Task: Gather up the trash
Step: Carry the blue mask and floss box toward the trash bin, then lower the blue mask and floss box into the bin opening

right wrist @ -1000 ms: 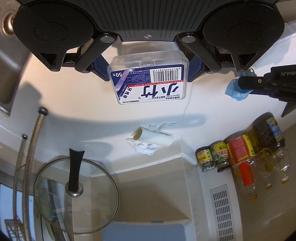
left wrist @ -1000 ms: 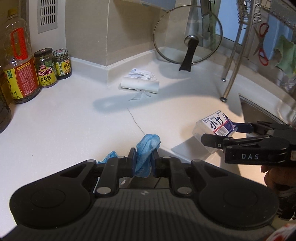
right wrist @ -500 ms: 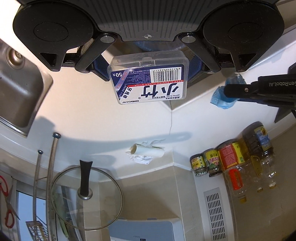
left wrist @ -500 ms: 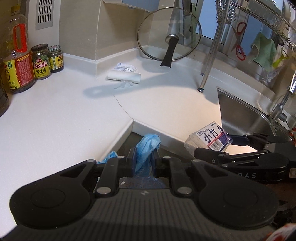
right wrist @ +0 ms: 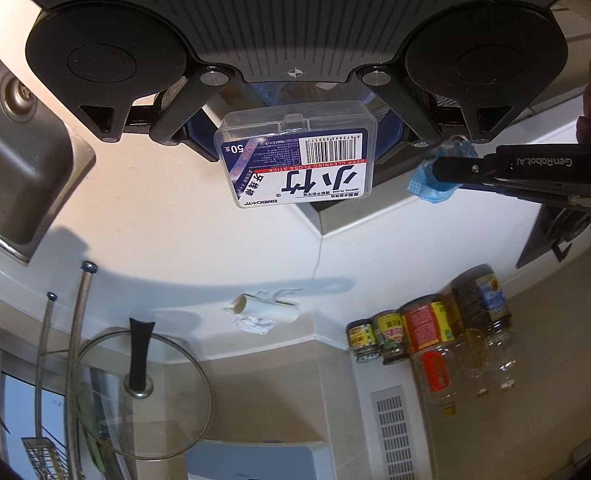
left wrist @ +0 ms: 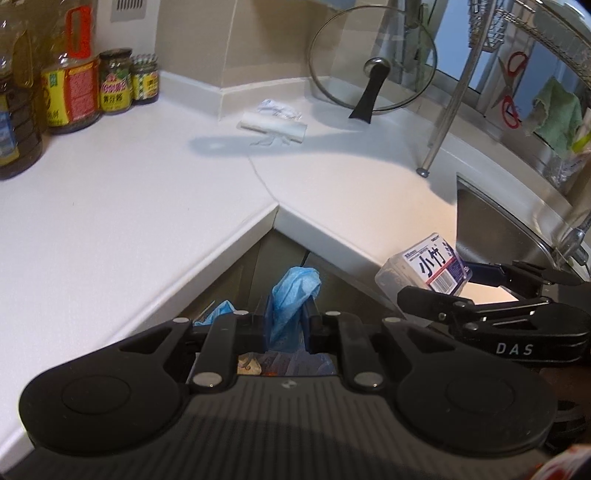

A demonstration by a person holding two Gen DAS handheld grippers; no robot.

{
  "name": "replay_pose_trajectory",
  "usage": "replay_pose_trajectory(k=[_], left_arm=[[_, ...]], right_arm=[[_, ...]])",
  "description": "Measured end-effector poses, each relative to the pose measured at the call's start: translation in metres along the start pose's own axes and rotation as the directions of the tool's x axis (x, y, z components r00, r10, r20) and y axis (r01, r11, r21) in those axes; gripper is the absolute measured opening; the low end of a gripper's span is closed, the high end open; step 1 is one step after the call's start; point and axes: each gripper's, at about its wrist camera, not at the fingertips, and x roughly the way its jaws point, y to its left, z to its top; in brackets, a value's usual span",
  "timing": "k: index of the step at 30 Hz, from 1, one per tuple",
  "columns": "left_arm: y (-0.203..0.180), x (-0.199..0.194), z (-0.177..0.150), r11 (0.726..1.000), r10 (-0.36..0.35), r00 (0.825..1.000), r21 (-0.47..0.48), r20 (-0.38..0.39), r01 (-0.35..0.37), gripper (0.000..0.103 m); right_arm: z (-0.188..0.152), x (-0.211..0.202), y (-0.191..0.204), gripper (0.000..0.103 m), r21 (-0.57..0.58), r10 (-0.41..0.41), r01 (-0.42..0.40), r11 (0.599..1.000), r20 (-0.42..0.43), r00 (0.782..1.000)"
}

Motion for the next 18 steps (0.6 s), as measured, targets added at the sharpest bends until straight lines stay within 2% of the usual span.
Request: replay_pose_trajectory(k=[9,13,18], left_arm=[[0.009,0.019,-0.028,0.997,0.053,0.995,-0.053,-0.085,-0.058,0.014],[0.016,0.023,-0.036,0.994,0.066,0.993,-0.08,-0.097,-0.074,0.014],[0.023,0.029,-0.041,0.992,0.08,0.991,-0.091,-0.11,-0.091,0.014]], right_arm=[[-0.026,0.021,0.008,0.086,-0.048,0.064,-0.068,0.997,-0.083,0.995],[-0.038,0.03,0.011,0.086,-0.058,0.065,-0.073,0.996,-0.121,0.991],[-0.04,0.034,0.013,0.086,-0.063,0.051,-0.059,0.996,-0.126,0.991]])
